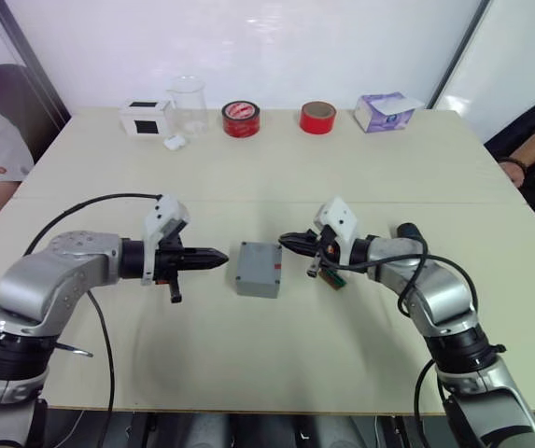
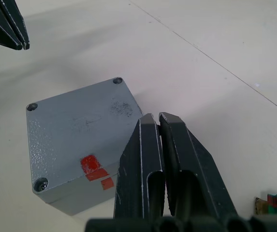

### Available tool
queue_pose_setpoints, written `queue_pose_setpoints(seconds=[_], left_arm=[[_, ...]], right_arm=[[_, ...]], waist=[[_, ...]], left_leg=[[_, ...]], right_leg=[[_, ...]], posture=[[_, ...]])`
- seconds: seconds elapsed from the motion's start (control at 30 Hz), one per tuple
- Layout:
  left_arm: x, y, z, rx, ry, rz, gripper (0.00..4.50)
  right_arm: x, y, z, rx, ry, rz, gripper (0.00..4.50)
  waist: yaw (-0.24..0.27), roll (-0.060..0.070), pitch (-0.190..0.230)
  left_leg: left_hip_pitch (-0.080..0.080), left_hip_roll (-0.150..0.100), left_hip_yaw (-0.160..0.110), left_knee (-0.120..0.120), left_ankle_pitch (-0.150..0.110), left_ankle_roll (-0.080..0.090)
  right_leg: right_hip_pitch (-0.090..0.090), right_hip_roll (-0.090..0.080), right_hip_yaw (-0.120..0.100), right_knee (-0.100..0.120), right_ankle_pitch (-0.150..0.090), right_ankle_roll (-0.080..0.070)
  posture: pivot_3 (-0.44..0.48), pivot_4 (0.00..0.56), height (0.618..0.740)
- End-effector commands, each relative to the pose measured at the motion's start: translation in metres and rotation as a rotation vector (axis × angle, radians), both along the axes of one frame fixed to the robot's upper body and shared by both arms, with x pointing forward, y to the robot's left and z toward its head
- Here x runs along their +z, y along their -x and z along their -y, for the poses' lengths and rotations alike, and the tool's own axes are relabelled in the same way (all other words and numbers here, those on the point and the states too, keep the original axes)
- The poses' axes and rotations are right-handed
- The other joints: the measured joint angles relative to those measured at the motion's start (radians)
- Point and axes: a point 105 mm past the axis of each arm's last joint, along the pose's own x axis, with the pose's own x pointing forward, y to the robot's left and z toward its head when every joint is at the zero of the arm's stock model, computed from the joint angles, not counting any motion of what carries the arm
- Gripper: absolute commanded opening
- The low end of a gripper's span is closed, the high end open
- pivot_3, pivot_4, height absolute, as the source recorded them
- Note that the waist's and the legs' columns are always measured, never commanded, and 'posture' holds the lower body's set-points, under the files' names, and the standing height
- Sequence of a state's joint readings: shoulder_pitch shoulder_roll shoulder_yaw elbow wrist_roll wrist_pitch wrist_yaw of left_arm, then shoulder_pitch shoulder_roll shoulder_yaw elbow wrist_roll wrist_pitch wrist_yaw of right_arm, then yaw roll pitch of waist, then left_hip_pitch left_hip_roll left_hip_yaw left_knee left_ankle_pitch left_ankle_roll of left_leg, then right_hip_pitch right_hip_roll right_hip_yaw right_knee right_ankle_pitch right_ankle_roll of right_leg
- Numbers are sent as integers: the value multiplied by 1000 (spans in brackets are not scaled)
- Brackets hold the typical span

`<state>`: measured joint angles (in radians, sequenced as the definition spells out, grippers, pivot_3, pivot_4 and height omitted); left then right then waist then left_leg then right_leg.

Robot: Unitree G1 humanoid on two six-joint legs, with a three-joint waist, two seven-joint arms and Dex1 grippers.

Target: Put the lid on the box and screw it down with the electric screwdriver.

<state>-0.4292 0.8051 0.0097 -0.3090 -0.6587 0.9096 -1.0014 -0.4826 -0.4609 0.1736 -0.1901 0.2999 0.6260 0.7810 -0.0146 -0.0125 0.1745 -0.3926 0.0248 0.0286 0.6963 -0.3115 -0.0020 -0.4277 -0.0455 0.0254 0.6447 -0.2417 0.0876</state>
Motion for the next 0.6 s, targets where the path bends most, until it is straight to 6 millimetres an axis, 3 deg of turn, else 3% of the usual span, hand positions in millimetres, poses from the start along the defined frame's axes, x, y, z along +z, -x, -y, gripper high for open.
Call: queue_pose_setpoints(seconds=[0.03, 0.6], left_arm=[[4, 2, 2, -23, -3, 30, 0], [4, 4, 1, -19, 0, 35, 0]], right_arm=[[12, -2, 2, 5, -9, 41, 95], [6, 0, -9, 52, 23, 40, 95]], waist=[[0, 0, 0], [-3, 0, 0]], left_leg=[[0, 0, 0, 0, 0, 0], [0, 1, 0, 0, 0, 0]], right_leg=[[0, 0, 0, 0, 0, 0], [0, 0, 0, 0, 0, 0]], posture=[[0, 150, 740], [0, 150, 740]])
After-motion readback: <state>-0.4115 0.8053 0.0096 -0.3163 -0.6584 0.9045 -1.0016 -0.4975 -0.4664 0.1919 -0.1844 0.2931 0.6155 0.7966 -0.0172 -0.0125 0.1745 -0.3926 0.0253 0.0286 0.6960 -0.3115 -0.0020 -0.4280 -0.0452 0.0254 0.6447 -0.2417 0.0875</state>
